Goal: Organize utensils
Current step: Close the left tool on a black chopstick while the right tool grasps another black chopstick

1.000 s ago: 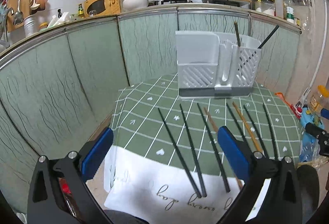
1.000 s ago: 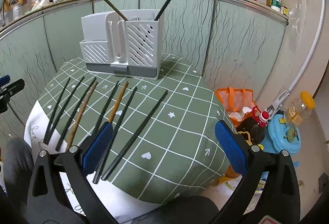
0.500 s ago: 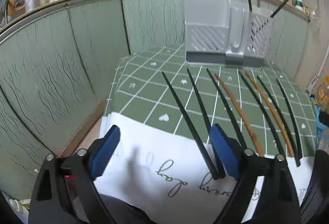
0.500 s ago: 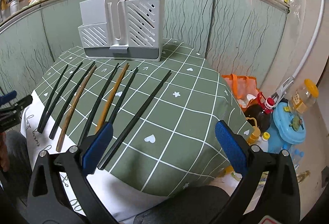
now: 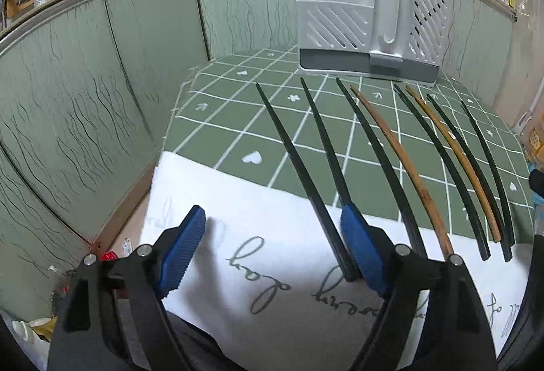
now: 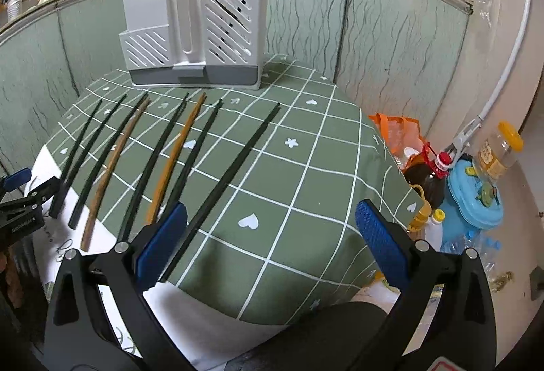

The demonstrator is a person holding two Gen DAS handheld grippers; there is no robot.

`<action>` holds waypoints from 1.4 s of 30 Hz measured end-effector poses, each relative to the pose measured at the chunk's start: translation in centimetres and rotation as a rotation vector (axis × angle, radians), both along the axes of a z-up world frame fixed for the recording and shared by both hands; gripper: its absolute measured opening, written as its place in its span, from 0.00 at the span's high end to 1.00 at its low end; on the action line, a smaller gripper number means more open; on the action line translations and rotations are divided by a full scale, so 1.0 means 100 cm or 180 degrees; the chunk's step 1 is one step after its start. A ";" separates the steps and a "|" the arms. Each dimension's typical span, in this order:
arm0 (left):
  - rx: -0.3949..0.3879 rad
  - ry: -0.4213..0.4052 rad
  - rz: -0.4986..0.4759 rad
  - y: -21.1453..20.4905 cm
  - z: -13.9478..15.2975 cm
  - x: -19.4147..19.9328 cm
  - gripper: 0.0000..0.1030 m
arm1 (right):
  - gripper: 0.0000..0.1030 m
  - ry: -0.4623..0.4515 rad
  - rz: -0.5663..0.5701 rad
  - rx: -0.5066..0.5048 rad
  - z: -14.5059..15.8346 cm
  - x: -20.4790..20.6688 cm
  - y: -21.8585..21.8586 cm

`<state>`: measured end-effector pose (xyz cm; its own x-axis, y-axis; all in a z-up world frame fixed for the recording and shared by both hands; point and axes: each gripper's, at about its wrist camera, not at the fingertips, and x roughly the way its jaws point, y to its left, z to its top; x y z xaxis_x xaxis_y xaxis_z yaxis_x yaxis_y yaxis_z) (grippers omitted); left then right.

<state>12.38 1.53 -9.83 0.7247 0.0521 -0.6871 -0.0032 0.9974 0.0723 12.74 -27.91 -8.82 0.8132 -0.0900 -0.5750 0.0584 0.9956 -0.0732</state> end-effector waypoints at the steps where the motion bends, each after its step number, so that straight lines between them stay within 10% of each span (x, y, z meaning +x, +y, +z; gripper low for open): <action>1: 0.0022 0.0010 0.0018 -0.001 -0.001 0.000 0.22 | 0.08 0.0008 -0.0020 -0.0004 -0.002 0.001 0.001; 22: 0.0157 -0.0084 0.0071 -0.016 0.001 -0.009 0.43 | 0.09 0.0173 -0.0118 -0.0038 -0.030 0.014 0.024; 42: 0.0032 -0.0030 0.0099 -0.019 -0.001 -0.012 0.84 | 0.64 0.0024 -0.0113 0.0111 -0.037 -0.004 0.048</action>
